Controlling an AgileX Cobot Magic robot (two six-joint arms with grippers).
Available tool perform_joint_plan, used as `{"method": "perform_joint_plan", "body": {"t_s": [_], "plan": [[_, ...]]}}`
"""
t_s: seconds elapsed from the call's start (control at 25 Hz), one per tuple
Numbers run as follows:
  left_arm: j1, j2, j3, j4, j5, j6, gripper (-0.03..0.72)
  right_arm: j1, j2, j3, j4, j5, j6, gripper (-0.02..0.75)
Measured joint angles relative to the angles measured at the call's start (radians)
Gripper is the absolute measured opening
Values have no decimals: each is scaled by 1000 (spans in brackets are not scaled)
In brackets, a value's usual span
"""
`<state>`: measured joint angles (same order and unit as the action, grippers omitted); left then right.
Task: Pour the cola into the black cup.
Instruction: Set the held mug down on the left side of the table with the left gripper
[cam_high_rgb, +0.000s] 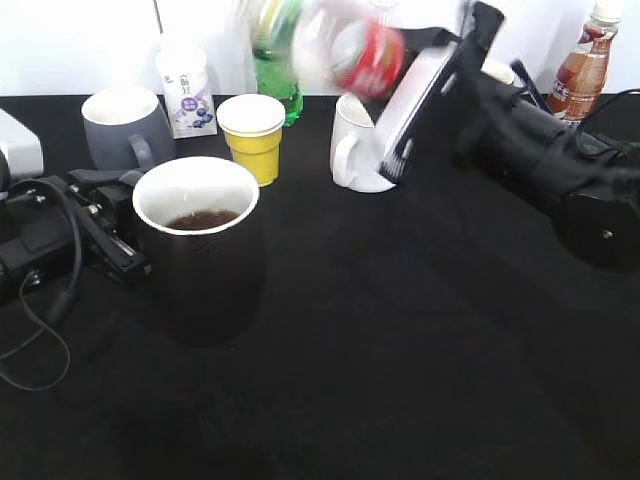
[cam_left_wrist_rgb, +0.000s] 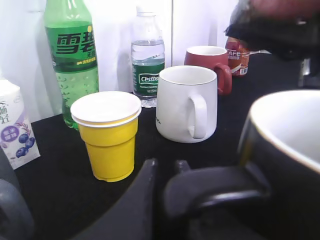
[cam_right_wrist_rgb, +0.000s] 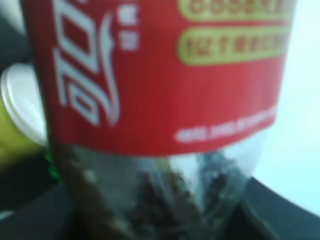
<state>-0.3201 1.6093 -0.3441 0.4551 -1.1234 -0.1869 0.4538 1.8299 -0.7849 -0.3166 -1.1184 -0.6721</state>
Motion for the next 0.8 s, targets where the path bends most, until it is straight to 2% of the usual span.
{"method": "perform_joint_plan", "body": {"t_s": [0.16,0.24,0.32,0.36,0.48,0.64,0.72,0.8], "plan": [[0,3,0,-65,-1,3,59,0,0,0,0,0,625,405],[0,7,0,-116,-2,22,59,0,0,0,0,0,779,405],[7,7,0,-207,-8,38,59,0,0,4,25,1,816,405],[28,7,0,-215,-8,48,59,-9,-7,18,49,8,819,405],[149,-15,0,-218,-6,53,59,-95,-53,70,63,39,820,405],[379,-50,-4,-265,-11,55,59,-221,-81,108,68,70,821,404],[459,-24,-80,-299,-6,66,59,-286,-85,115,75,70,822,403],[501,49,-197,-302,1,92,59,-320,-85,116,86,71,823,403]]}}
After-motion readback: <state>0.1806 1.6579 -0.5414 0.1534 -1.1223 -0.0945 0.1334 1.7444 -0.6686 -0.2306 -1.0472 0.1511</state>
